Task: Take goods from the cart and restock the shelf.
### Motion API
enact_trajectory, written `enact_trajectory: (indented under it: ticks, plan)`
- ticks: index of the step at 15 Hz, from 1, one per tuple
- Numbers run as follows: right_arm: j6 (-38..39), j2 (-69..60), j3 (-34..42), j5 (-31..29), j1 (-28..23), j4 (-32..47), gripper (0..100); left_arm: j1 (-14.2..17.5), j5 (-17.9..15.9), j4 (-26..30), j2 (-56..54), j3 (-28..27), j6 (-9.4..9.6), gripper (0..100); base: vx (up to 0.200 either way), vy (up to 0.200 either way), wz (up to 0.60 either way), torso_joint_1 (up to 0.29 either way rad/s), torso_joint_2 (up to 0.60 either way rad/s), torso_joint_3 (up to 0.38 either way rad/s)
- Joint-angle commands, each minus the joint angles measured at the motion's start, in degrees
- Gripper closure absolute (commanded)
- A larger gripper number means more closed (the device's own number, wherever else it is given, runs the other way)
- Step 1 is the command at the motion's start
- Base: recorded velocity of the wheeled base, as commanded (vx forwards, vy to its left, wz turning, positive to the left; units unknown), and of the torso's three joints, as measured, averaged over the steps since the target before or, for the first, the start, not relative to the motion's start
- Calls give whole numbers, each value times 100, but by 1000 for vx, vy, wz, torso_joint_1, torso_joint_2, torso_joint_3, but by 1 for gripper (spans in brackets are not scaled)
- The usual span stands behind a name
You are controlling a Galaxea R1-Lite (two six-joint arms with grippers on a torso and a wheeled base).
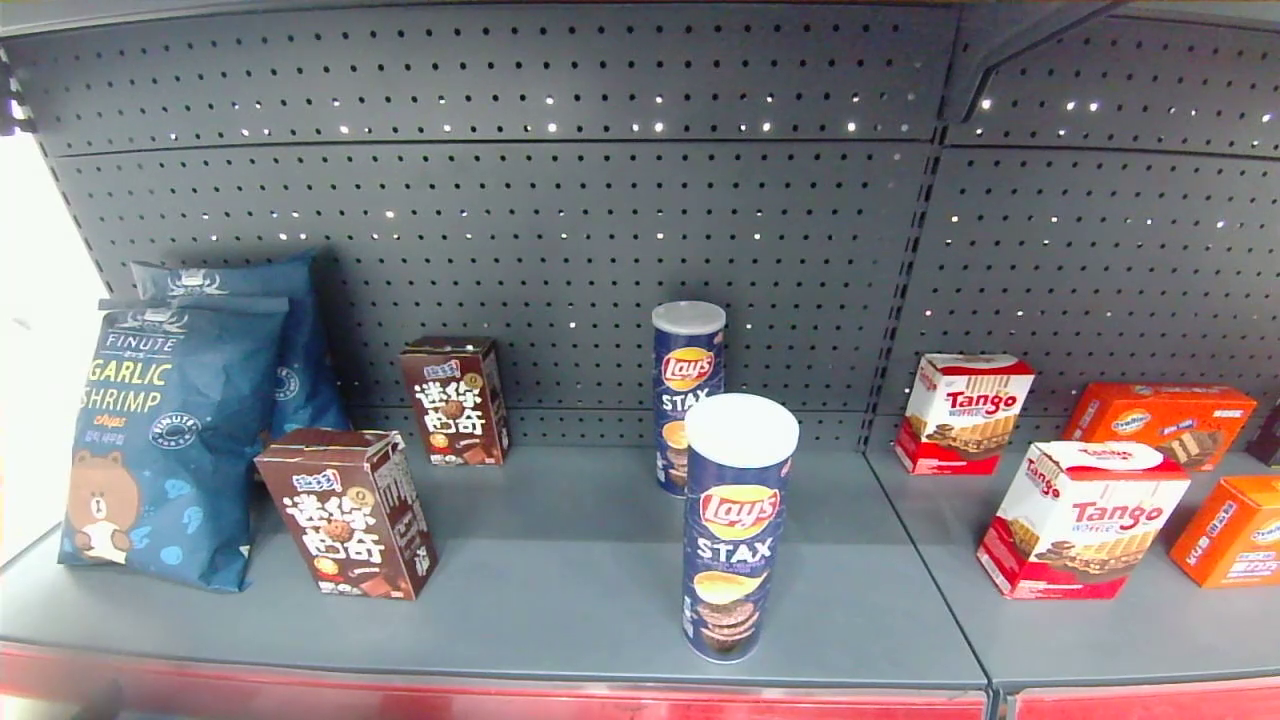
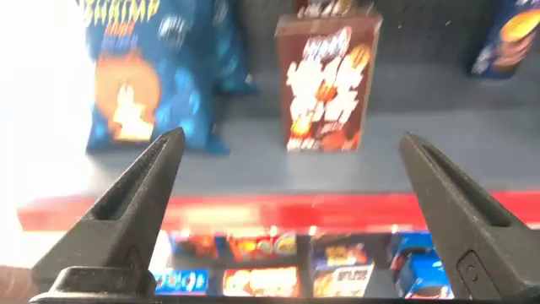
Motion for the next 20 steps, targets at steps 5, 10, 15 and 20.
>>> enact_trajectory:
  ticks: [5,10,15,20]
  plan:
    - [-314,105,-447,190,63,-109,0,7,87,1295,-1908,594,-5,0,0,0,0,0,0,0]
    - [-481,2566,-2161,1552,397,-74,0,-2,166,1067,-1926,972,-23,0,0,0,0,0,0,0]
    - [-542,4236,-2108,1728,1531,-461,0,-2,157,1067,-1926,972,-93,0,0,0,0,0,0,0]
    - [-551,5379,-2144,1403,2006,-1243,0,-28,131,1067,-1917,972,-120,0,0,0,0,0,0,0]
